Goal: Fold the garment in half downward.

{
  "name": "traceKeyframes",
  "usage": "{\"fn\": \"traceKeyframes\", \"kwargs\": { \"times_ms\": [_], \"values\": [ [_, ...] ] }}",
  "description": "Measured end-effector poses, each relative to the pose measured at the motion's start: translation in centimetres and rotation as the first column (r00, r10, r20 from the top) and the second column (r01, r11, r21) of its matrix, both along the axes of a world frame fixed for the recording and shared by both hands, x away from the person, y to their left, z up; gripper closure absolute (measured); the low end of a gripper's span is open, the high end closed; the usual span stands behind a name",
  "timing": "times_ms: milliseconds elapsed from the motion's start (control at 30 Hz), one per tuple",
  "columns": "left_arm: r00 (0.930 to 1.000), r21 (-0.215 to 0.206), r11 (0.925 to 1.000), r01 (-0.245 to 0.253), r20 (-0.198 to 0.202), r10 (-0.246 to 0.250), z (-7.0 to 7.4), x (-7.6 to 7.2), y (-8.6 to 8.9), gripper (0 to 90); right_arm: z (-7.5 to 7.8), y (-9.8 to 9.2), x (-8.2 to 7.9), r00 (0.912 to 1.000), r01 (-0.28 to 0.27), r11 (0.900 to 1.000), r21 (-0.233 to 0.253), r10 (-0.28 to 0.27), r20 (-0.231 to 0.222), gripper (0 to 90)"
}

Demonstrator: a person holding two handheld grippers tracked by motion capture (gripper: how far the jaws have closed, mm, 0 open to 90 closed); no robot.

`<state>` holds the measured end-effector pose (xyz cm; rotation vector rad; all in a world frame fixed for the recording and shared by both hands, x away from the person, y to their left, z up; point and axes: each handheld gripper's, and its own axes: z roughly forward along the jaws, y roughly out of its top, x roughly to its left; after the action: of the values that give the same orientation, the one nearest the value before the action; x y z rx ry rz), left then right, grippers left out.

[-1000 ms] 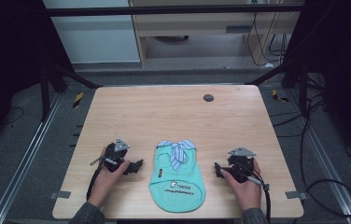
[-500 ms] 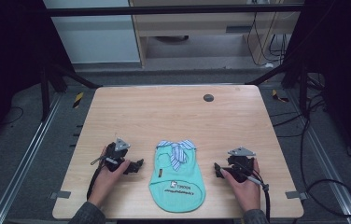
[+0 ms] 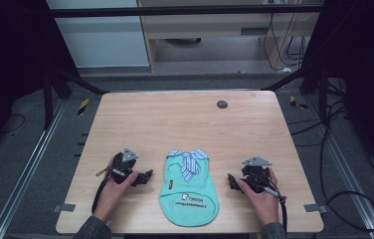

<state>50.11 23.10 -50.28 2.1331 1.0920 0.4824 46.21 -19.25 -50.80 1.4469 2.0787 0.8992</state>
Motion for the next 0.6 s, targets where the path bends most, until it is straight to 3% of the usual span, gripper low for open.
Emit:
{"fn": "traceKeyframes", "kwargs": {
  "times_ms": [100, 133, 200, 333, 467, 533, 600],
  "values": [
    [1.0, 0.01, 0.9999, 0.008, 0.001, -0.008, 1.2, 0.0, -0.5, 5.1, 1.6, 0.9, -0.3, 0.998, -0.051, 0.998, -0.021, 0.052, 0.036, 15.5],
    [0.9999, -0.008, 0.9999, 0.016, 0.003, -0.015, 1.7, 0.0, -0.8, 4.9, 1.9, 1.1, -0.2, 0.9971, -0.063, 0.998, -0.026, 0.064, 0.04, 16.1],
    [0.9995, -0.016, 0.9994, 0.031, -0.008, -0.031, 2.5, 0.2, -1.4, 5.7, 2.9, 2.1, 0.2, 0.9942, -0.104, 0.993, -0.061, 0.105, 0.02, 20.5],
    [0.997, 0.019, 0.9979, 0.063, -0.047, -0.062, 3.9, 0.9, -2.7, 10.3, 5.1, 4.0, 1.8, 0.9855, -0.169, 0.978, -0.121, 0.166, -0.038, 30.9],
    [0.9914, -0.001, 0.9959, 0.09, -0.095, -0.09, 5.1, 2.0, -3.8, 13.5, 6.2, 4.6, 3.0, 0.9811, -0.191, 0.972, -0.136, 0.185, -0.056, 36.0],
    [0.9888, 0.006, 0.9952, 0.098, -0.113, -0.097, 5.6, 2.7, -4.1, 18.5, 7.1, 5.4, 4.4, 0.9719, -0.229, 0.965, -0.129, 0.218, -0.088, 43.9],
    [0.9854, 0.011, 0.9936, 0.112, -0.13, -0.11, 6.1, 3.4, -4.4, 20.6, 7.3, 5.7, 4.7, 0.9698, -0.234, 0.964, -0.123, 0.223, -0.098, 44.9]
  ]
}}
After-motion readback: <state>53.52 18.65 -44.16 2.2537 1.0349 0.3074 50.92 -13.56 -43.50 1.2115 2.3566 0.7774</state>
